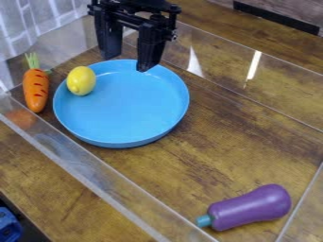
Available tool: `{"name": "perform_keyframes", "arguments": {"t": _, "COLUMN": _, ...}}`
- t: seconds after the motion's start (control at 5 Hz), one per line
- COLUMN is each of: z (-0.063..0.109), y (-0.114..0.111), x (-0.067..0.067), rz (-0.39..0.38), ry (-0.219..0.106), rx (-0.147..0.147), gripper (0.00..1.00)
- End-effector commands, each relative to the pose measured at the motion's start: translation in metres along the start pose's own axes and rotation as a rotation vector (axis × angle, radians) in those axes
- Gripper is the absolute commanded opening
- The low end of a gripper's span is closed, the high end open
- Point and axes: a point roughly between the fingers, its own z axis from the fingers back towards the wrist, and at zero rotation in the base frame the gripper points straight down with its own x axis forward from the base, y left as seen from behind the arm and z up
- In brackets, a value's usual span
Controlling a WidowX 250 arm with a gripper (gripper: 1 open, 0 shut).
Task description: Move the carrot to the right side
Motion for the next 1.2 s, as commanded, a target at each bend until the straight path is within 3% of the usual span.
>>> {"name": "perform_keyframes", "arguments": {"t": 0.0, "z": -0.007, "y": -0.007, "x": -0.005, "rz": -0.014, "ry": 0.01, "rx": -0.003, "gripper": 0.0}}
{"name": "perform_keyframes", "arguments": {"t": 0.2, "z": -0.024, "y": 0.004, "x": -0.009, "rz": -0.021, "ry": 0.019, "rx": -0.004, "gripper": 1.0}}
{"name": "perform_keyframes", "arguments": {"t": 0.6, "z": -0.046, "y": 0.049, "x": -0.022, "rz": -0.032, "ry": 0.004, "rx": -0.007, "gripper": 1.0}}
{"name": "perform_keyframes", "arguments": {"t": 1.0, "z": -0.055, "y": 0.124, "x": -0.036, "rz": 0.095, "ry": -0.055, "rx": 0.003, "gripper": 1.0}}
